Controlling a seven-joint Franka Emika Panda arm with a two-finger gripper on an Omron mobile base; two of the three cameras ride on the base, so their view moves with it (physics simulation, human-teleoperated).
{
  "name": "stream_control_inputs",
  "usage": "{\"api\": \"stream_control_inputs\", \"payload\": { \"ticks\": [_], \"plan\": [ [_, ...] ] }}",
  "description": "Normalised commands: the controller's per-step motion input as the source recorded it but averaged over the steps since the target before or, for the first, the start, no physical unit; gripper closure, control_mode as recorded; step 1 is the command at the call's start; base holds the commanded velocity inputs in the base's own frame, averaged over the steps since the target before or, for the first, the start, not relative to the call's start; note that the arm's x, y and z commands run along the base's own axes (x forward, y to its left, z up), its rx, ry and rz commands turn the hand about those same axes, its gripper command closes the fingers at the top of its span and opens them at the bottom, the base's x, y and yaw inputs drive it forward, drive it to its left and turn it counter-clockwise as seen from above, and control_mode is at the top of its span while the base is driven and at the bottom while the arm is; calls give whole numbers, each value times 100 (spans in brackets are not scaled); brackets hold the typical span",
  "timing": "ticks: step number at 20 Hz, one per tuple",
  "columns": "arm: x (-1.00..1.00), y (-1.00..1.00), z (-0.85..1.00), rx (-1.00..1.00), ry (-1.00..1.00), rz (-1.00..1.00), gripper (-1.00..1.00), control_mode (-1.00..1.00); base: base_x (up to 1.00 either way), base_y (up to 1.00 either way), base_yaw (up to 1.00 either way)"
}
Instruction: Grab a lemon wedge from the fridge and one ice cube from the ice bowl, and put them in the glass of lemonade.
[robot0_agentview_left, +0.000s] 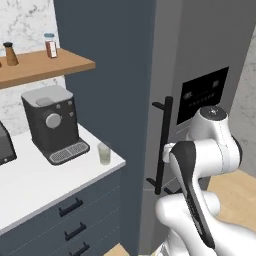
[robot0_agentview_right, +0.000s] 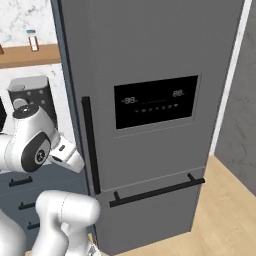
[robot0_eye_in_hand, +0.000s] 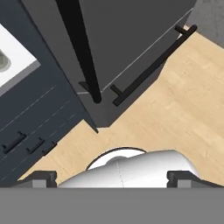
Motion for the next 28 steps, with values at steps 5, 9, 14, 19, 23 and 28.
{"api": "stream_control_inputs", "payload": {
  "ticks": [5, 9, 14, 19, 23, 28],
  "plan": [
    [0, 0, 0, 0, 0, 0, -100, 100, -3, 29, 0],
    [0, 0, 0, 0, 0, 0, -100, 100, 15, 0, -2],
    [0, 0, 0, 0, 0, 0, -100, 100, 15, 4, -5],
    [0, 0, 0, 0, 0, 0, -100, 100, 31, 35, -12],
    [0, 0, 0, 0, 0, 0, -100, 100, 12, 21, -10],
    [0, 0, 0, 0, 0, 0, -100, 100, -18, 2, -2]
  ]
}}
